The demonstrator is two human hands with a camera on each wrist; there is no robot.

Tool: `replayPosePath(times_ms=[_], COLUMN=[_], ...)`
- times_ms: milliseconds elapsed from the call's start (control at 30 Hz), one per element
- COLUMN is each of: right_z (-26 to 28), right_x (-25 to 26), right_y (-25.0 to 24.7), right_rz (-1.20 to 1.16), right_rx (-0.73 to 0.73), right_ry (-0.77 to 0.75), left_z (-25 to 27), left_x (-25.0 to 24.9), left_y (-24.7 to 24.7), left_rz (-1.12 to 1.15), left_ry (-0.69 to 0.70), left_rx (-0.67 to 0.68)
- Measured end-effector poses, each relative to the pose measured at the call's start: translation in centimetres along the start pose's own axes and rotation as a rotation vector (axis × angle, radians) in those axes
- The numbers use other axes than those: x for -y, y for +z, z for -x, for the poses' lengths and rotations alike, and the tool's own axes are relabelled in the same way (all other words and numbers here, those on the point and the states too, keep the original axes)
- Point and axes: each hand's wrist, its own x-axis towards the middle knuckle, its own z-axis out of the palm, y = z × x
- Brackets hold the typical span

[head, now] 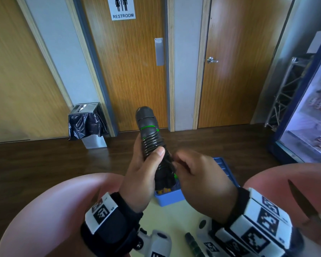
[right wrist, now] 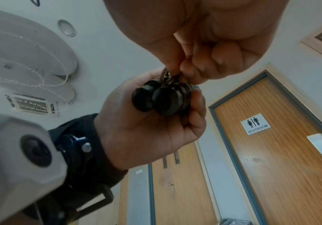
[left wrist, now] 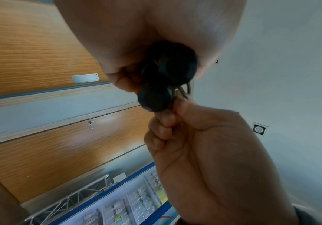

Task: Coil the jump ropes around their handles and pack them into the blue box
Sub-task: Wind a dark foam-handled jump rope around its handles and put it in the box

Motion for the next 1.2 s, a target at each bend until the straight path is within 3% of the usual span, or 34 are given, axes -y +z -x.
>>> replayPosePath(times_ms=[200,533,833,1200], right_z=[-0.4,-1.6,0.3,0.4], right_x=[0.5,-0.6,-0.7,-0.1], right_y=[-0.3,-0.2,-0.1,-1.4], right_rz=[0.019,-0.206,-0.236,-0.21], right_rx=[0.032,0.122,-0.007,0.174], right_ry=[-0.018,0.231,0.106,0.125], left_z=[0.1,0.1,-0.4,0.4], left_x=[0.0,-0.2,0.4,0.2], left_y=[-0.1,-0.4,-0.2,0.0], left_rz=[-0.011,-0.113,-0.086,-0.082], left_ry=[-0.022,0.004,-0.003,-0.003], left_rx=[0.0,-0.006,-0.055,-0.011])
